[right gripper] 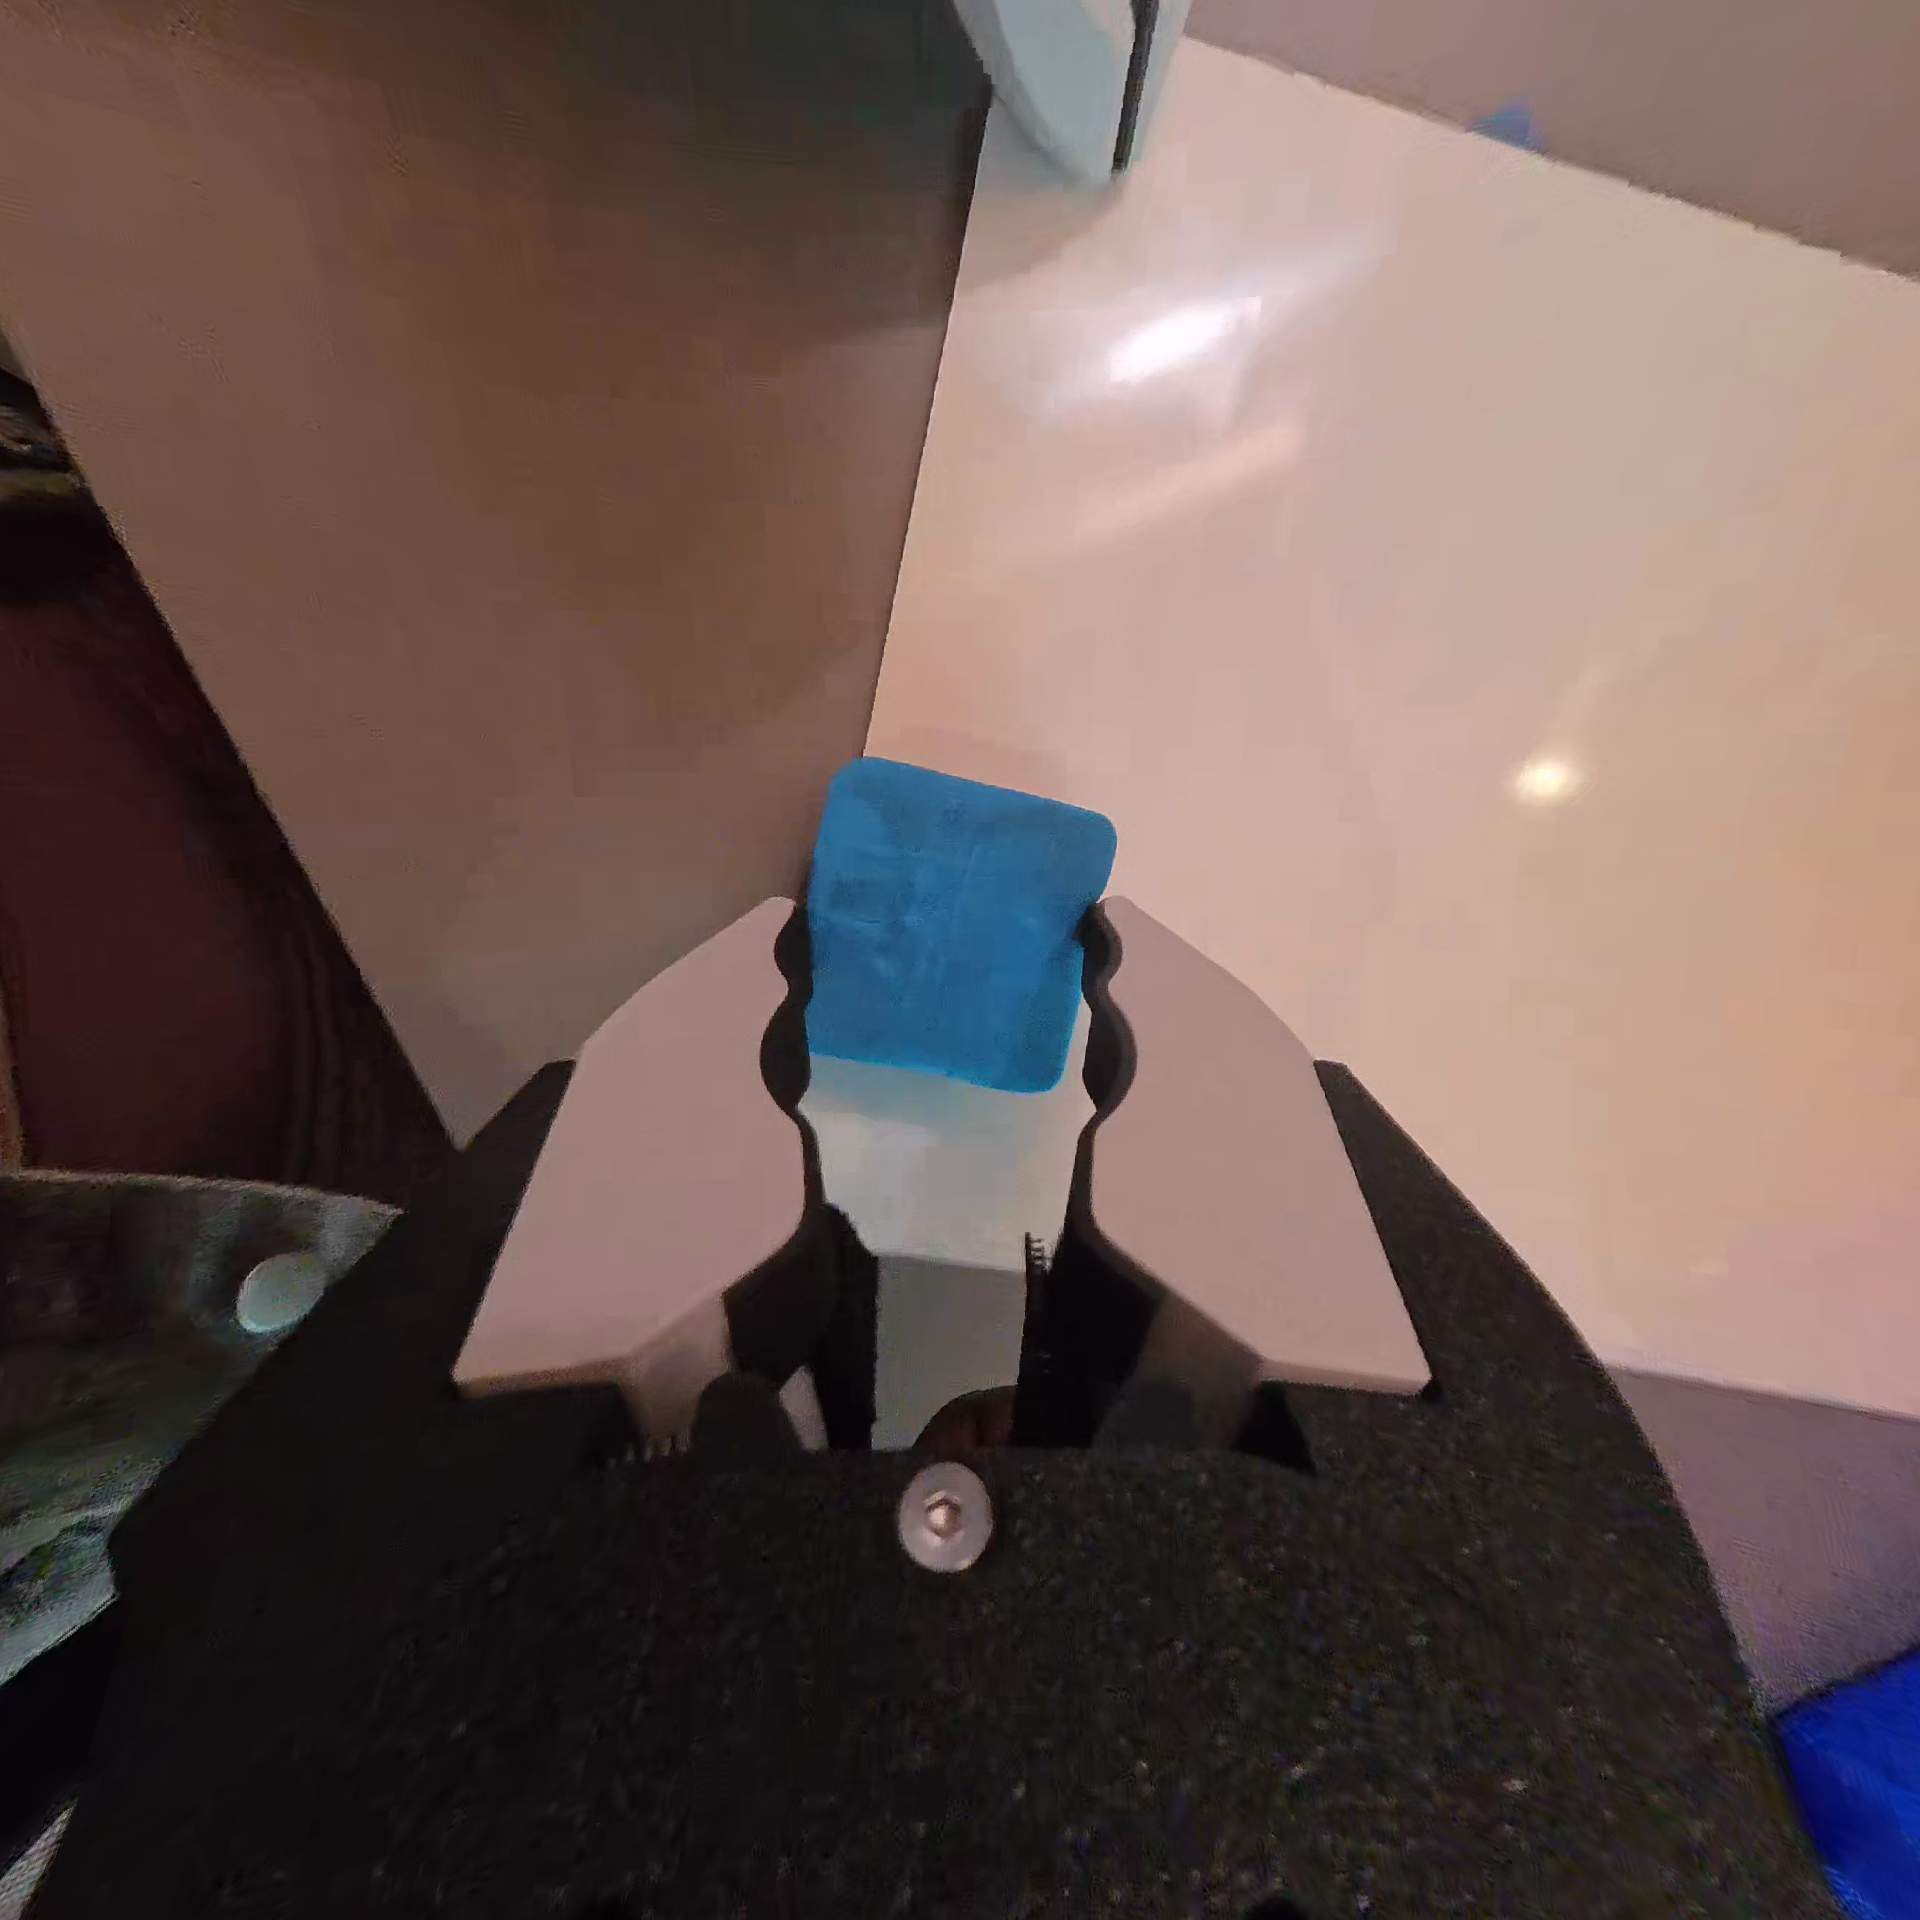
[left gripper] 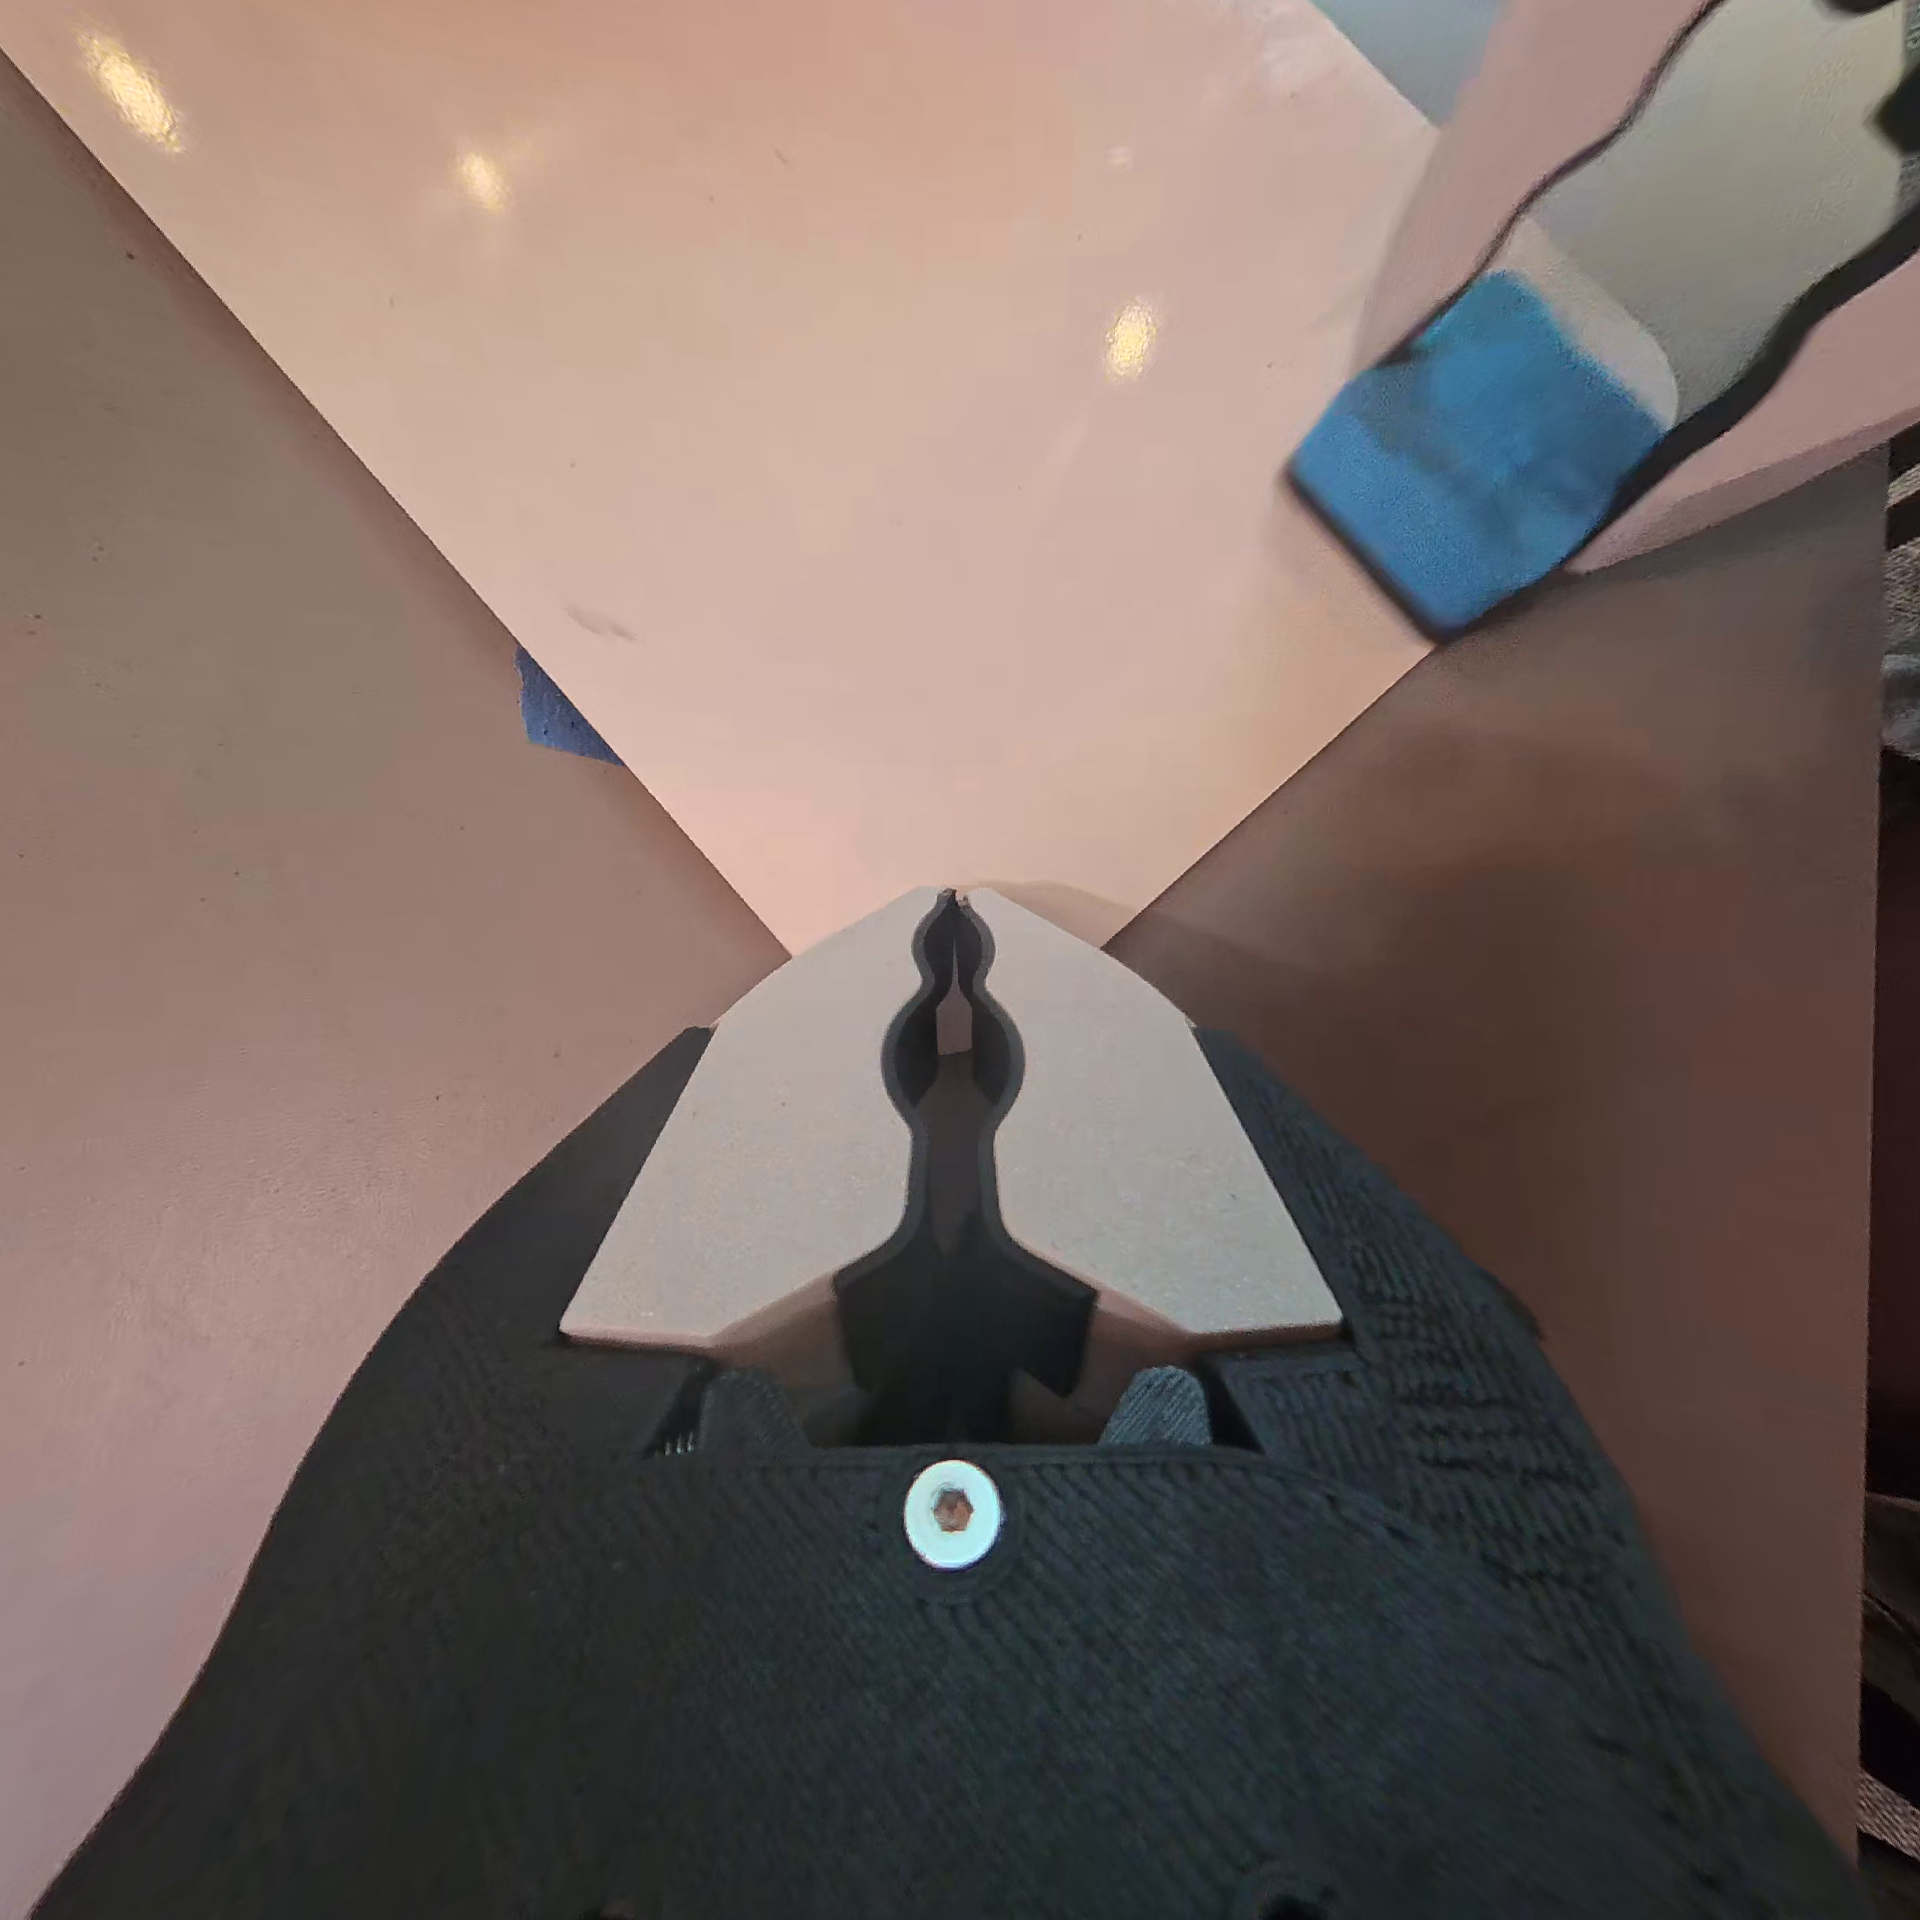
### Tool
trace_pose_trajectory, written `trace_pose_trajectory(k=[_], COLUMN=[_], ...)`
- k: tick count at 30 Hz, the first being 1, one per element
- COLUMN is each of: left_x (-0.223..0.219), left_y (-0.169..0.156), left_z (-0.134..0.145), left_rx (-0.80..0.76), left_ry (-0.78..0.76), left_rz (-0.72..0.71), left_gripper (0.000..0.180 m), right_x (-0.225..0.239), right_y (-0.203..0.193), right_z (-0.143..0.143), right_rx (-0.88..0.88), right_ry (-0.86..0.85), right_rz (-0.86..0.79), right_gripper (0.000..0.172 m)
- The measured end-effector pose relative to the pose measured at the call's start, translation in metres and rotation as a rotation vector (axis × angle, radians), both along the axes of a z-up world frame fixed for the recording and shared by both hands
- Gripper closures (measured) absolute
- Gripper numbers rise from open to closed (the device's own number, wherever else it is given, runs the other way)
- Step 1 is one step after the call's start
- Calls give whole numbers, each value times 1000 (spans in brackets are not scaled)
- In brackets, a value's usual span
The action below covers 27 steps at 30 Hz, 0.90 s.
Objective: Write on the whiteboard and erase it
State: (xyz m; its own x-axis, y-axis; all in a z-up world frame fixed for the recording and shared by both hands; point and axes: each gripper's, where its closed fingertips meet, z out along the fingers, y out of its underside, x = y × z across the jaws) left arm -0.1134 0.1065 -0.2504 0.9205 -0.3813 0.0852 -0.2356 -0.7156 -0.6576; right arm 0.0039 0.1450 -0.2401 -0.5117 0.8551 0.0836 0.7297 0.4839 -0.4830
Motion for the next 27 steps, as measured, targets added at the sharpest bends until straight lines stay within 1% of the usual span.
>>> trace_pose_trajectory(k=[4,6,8,10,12,13,14,15,16,17,20,21,22,23,24,25,27], left_x=[0,0,1,1,1,1,1,1,1,1,1,1,1,1,1,1,3], left_y=[0,0,0,-1,-1,-1,-1,-1,-1,-1,-1,0,0,0,0,0,0], left_z=[0,0,0,0,0,0,0,0,0,0,0,0,0,0,0,0,0], left_rx=[-1,-1,-2,-3,-4,-4,-5,-4,-4,-4,-4,-4,-3,-3,-4,-4,-4], left_ry=[-2,-6,-12,-14,-8,-6,-4,-2,-2,-4,-8,-8,-6,-2,3,6,1], left_rz=[0,-2,-2,-2,-3,-3,-2,-2,-2,-2,-1,0,1,0,-1,-3,-7], left_gripper=[180,179,179,179,179,179,179,180,180,180,180,180,180,180,180,180,180], right_x=[-68,-100,-124,-139,-143,-140,-135,-130,-123,-115,-78,-61,-44,-32,-26,-22,-18], right_y=[5,22,59,113,171,191,197,192,177,150,53,26,8,3,10,27,86], right_z=[0,0,0,-1,-1,-1,-1,-1,-1,-1,0,0,0,0,0,0,-1], right_rx=[-43,-43,-35,-22,-16,-22,-35,-29,-16,-20,-22,-25,-18,-12,-28,-48,-20], right_ry=[60,72,71,76,86,91,96,101,99,92,98,92,89,93,101,109,124], right_rz=[4,-30,-103,-231,-388,-443,-461,-453,-420,-356,-139,-83,-49,-42,-71,-134,-326], right_gripper=[121,121,121,121,121,121,121,121,121,121,121,121,121,121,121,121,121])
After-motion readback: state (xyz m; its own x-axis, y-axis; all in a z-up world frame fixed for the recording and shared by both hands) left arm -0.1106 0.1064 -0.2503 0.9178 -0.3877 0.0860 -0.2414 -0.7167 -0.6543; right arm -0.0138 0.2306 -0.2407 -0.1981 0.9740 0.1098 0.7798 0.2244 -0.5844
